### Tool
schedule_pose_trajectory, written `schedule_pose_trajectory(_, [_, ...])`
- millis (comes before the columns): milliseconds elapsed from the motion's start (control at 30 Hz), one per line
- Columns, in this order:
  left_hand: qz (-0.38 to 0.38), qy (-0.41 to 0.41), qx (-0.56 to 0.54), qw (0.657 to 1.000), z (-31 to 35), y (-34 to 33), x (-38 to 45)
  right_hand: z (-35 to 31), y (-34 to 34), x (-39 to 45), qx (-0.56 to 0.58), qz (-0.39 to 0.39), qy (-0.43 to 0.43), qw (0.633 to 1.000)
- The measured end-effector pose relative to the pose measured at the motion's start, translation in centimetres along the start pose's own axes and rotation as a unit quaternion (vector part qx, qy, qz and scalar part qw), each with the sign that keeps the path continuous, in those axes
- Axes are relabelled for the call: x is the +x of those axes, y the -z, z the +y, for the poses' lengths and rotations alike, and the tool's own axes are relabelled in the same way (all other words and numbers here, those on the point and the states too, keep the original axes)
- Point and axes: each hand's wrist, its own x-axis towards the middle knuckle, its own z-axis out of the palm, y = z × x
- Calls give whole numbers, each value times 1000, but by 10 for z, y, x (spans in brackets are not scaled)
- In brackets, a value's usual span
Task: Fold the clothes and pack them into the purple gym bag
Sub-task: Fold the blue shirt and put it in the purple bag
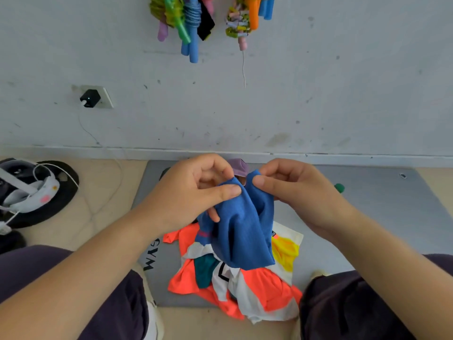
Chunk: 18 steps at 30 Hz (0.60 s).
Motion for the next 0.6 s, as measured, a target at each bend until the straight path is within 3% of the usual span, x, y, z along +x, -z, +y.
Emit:
schedule_pose_trajectory(300, [-15, -42, -15, 999, 4, -7, -2, 0, -9, -8, 11, -61, 13, 998])
schedule_pose_trajectory(600, [61, -56, 18, 996, 6, -11, -4, -3, -8, -13, 31, -70, 19, 997])
